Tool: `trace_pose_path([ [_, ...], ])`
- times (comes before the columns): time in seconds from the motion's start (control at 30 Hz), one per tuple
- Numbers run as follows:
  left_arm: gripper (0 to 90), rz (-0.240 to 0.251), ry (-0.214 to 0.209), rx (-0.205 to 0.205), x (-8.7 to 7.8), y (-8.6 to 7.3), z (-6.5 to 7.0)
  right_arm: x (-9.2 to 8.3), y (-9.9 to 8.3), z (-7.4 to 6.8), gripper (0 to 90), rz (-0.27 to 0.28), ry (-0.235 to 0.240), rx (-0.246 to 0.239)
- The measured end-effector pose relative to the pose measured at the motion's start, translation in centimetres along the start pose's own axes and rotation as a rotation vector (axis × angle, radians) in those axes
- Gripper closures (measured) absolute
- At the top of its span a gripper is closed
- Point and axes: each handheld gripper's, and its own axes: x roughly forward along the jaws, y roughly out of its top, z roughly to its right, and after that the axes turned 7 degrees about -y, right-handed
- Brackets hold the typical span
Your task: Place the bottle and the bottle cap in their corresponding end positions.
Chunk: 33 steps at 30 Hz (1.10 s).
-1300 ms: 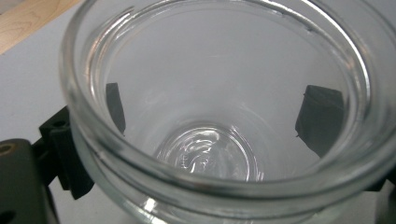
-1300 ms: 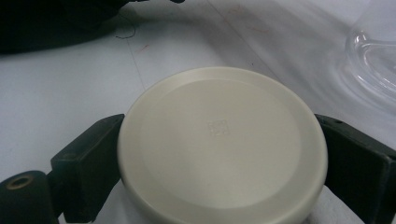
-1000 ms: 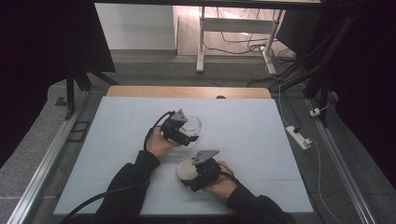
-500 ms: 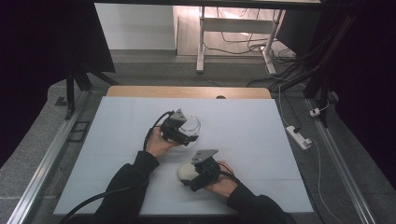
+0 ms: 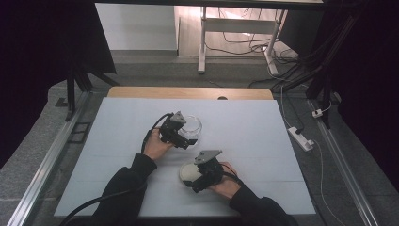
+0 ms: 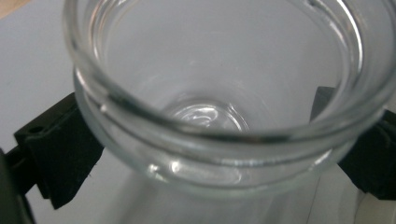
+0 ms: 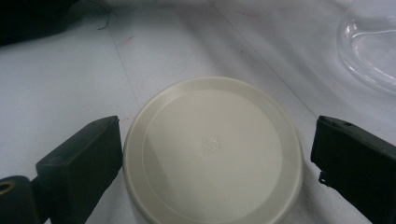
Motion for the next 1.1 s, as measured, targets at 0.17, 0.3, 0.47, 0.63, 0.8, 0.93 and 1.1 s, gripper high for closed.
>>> trace_pose_path([
  [0.17,0.0,-0.023,0.01,0.009,-0.5,-0.7,0.3,-0.3,0.0,0.1,2.1,0.005,-0.003,0.004],
  [0.3,0.0,-0.039,0.02,0.004,-0.9,-1.3,0.5,-0.7,0.1,0.2,2.0,0.005,-0.007,0.007],
  [0.47,0.0,-0.059,0.025,-0.01,-1.5,-1.9,0.7,-1.1,0.0,0.4,2.0,0.001,-0.01,0.018],
  [0.63,0.0,-0.078,0.019,-0.024,-2.0,-2.5,1.2,-1.5,0.1,0.7,1.8,0.0,-0.01,0.046],
  [0.8,0.0,-0.088,0.002,-0.044,-2.4,-3.1,1.7,-2.1,0.0,1.1,0.0,-0.001,-0.018,0.071],
  [0.93,0.0,-0.089,0.004,-0.054,-2.9,-3.6,2.1,-2.5,-0.2,1.4,0.0,-0.008,-0.028,0.087],
  [1.1,0.0,-0.093,0.0,-0.062,-3.8,-4.4,2.6,-3.0,-0.3,1.9,0.0,-0.008,-0.053,0.101],
])
